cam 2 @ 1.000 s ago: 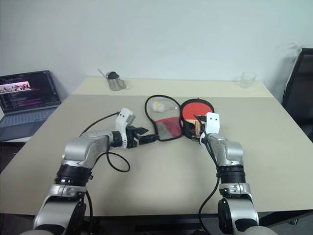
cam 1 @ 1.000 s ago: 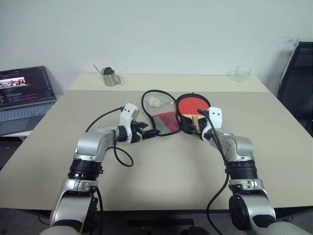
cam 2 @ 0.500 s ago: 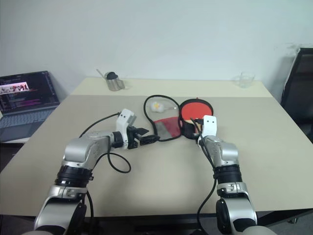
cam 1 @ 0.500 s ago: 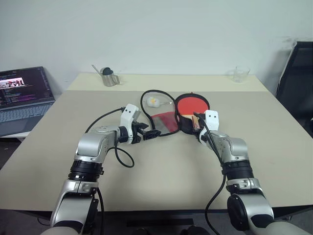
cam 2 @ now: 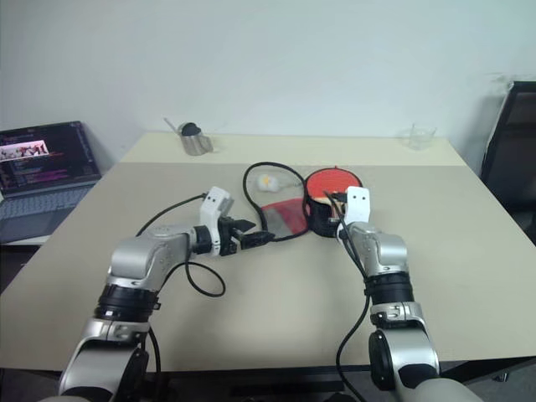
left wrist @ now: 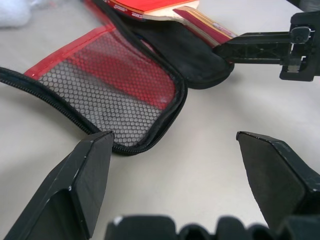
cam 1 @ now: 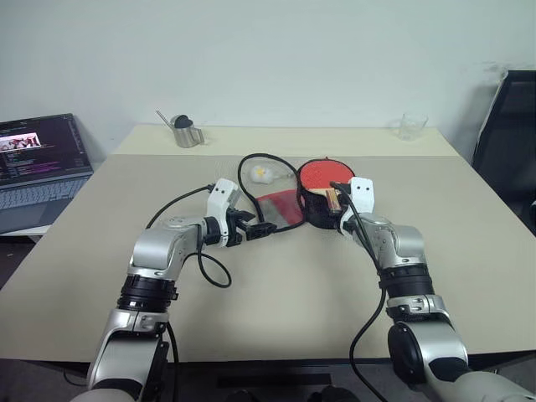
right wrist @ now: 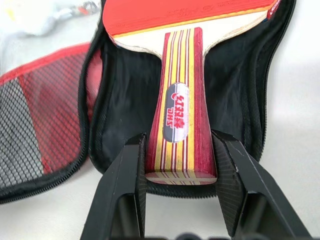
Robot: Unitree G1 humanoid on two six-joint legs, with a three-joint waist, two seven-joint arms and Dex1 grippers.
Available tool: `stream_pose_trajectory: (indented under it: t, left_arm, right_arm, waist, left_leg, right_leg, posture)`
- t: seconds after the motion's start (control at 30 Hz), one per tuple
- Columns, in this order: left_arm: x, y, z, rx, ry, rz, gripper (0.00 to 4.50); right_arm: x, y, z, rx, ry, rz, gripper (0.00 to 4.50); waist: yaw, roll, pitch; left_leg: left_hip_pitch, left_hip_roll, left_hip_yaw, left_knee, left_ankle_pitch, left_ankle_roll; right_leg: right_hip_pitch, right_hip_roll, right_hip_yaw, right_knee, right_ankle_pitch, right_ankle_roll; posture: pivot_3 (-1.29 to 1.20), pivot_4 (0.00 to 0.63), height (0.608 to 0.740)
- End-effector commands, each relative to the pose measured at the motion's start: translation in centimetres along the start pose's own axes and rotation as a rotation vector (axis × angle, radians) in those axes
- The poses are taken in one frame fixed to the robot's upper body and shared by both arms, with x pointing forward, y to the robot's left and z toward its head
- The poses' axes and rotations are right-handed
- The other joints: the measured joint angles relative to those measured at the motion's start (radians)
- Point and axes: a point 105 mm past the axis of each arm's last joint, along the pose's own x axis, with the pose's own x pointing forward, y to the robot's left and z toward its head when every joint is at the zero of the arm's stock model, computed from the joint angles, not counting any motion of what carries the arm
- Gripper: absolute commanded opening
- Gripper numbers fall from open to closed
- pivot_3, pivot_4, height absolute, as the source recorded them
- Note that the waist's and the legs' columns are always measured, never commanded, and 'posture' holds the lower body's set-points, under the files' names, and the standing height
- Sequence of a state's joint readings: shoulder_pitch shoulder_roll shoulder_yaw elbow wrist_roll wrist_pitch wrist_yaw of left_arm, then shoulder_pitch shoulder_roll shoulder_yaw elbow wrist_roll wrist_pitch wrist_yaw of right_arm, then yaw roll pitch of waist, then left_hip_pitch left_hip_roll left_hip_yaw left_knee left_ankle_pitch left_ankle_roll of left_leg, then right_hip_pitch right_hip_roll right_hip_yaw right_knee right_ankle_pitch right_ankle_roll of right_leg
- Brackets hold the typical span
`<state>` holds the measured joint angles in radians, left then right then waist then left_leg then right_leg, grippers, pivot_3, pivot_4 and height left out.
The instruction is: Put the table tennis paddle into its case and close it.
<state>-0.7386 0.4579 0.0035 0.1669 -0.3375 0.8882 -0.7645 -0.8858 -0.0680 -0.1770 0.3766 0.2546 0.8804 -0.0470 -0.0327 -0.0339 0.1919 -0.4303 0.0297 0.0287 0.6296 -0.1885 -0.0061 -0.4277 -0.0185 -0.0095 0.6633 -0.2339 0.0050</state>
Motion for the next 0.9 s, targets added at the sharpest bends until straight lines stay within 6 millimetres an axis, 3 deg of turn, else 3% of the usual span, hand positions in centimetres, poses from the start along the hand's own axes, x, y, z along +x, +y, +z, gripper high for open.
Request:
stream_pose_trajectory:
  t: [0.03, 0.2, 0.37, 0.9]
  left_arm:
    - [-0.1, -0.9, 1.1, 0.029, -0.038, -0.021, 4.29]
    - [-0.1, -1.2, 1.0, 0.023, -0.038, -0.024, 4.29]
    - [-0.1, -1.5, 0.8, 0.017, -0.036, -0.028, 4.29]
    - [-0.2, -1.6, 0.4, 0.003, -0.031, -0.020, 4.29]
  right_arm:
    - [0.2, 0.8, 2.1, -0.004, -0.078, 0.017, 1.47]
    - [1.4, 1.0, 1.5, -0.001, -0.061, 0.006, 1.47]
    - [2.1, 1.1, 2.2, 0.007, -0.078, -0.008, 1.47]
    - [2.9, 0.9, 3.1, 0.026, -0.103, -0.040, 1.47]
  waist:
    - [0.000, 0.000, 0.000]
    - [-0.001, 0.000, 0.000]
    - [-0.002, 0.000, 0.000]
    - [0.000, 0.000, 0.000]
  left_leg:
    - [0.000, 0.000, 0.000, 0.000, 0.000, 0.000]
    - [0.000, 0.000, 0.000, 0.000, 0.000, 0.000]
    - [0.000, 0.000, 0.000, 0.001, 0.000, 0.000]
    - [0.000, 0.000, 0.000, 0.000, 0.000, 0.000]
  right_leg:
    - [0.000, 0.000, 0.000, 0.000, 0.000, 0.000]
    - [0.000, 0.000, 0.000, 0.000, 0.000, 0.000]
    - [0.000, 0.000, 0.000, 0.001, 0.000, 0.000]
    - [0.000, 0.000, 0.000, 0.000, 0.001, -0.001]
  posture:
    - [0.00, 0.150, 0.740]
    - [0.00, 0.150, 0.740]
    - [0.00, 0.150, 0.740]
    - [0.00, 0.150, 0.740]
